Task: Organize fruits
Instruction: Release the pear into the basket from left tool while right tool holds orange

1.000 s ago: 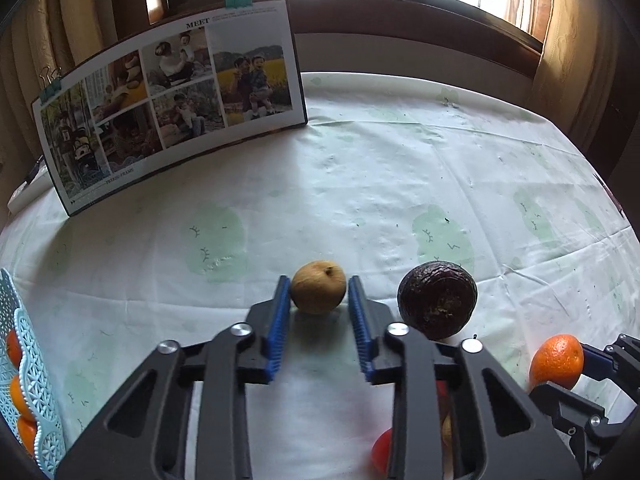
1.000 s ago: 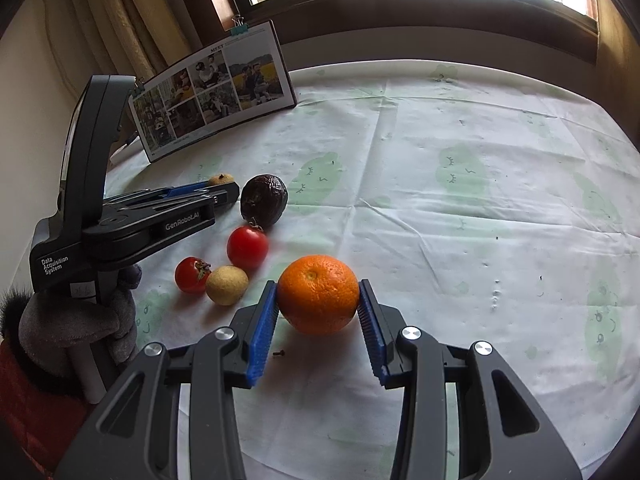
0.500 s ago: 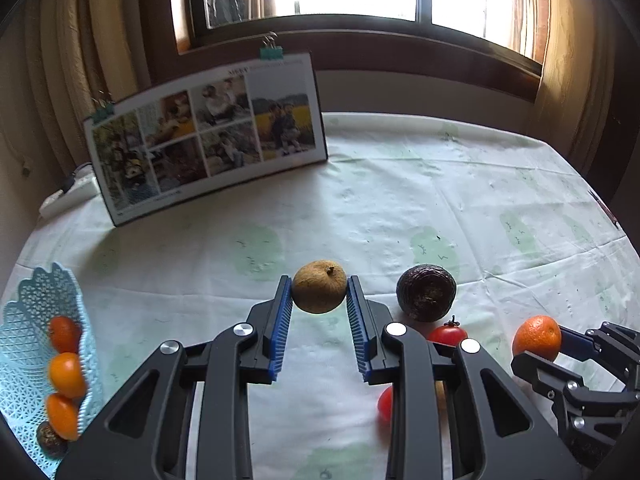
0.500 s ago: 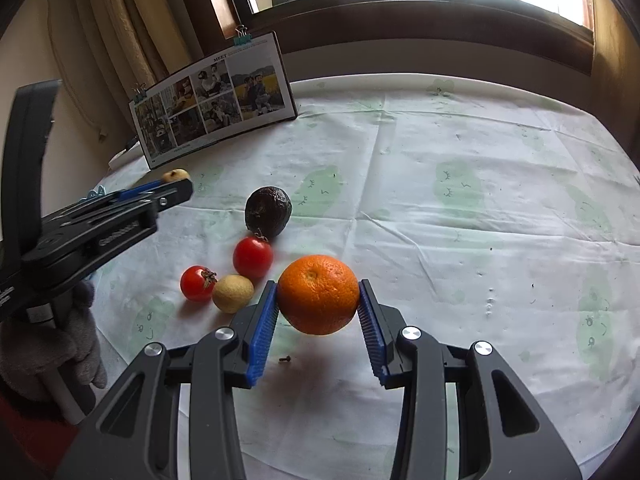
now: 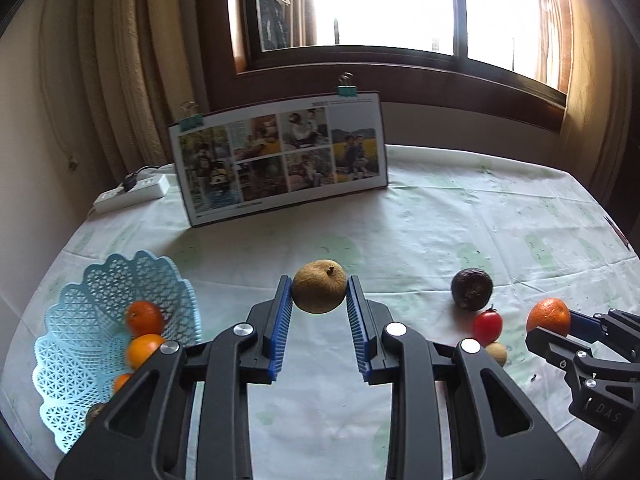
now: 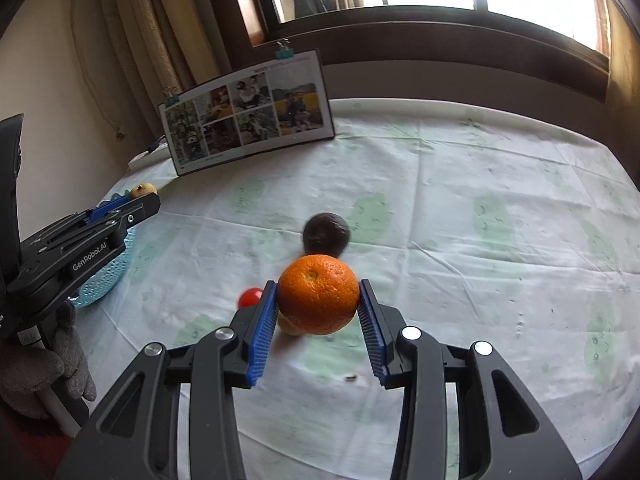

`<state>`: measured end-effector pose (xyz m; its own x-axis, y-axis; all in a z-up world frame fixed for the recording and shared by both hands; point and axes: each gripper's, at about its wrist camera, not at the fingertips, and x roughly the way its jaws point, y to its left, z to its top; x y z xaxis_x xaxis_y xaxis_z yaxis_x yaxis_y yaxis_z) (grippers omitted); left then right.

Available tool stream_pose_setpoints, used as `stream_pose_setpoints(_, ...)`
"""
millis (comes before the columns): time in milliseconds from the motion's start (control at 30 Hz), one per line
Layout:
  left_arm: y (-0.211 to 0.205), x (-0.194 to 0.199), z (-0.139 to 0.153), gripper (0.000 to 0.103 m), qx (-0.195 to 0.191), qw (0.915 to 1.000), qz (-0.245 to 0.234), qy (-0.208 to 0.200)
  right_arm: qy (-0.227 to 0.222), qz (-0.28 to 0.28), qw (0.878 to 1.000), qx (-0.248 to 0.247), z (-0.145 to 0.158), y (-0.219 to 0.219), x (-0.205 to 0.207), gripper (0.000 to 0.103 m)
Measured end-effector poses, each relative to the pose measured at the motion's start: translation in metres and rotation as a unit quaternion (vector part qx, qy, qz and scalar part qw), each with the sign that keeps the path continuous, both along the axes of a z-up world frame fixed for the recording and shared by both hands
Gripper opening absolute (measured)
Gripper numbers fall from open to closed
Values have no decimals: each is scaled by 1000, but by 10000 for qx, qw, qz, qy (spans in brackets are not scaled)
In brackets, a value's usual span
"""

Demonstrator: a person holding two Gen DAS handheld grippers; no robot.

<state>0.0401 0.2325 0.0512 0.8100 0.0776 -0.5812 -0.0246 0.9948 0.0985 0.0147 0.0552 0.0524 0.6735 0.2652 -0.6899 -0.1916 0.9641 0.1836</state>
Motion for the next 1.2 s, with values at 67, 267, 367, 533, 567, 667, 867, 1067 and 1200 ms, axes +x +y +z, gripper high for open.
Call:
stream_pose_setpoints(67,9,-4,2,29,1,9999,104,-36,-44,103,9999,-16,4,11,0,40)
stream_pose_setpoints(267,43,-15,4,29,-60,9989,445,-93,-125,430,9990,-54,13,47,-1,41)
stream_pose_setpoints(367,61,-21,5,29,-90,9981,603,-115,-152,595,9981,-73,16,65,-1,41)
stream_pose_setpoints(533,90,-29,4,29,-139,9959,887,-139,-205,848,9961,-111,22,94,-4,41)
stream_pose_setpoints(567,95,-30,4,29,-145,9953,943,-140,-216,893,9957,-116,23,99,-4,41)
stream_pose_setpoints(667,111,-34,3,29,-191,9937,1097,-128,-232,1036,9943,-122,25,115,-5,41)
stream_pose_setpoints(867,136,-41,0,29,-246,9909,1320,-112,-241,1269,9915,-153,26,143,-5,41)
stream_pose_setpoints(1067,151,-46,-3,29,-300,9888,1461,-94,-278,1458,9888,-177,28,166,-2,41)
stream_pose_setpoints(1200,160,-50,-3,38,-357,9865,1595,-112,-262,1577,9870,-175,28,181,0,41)
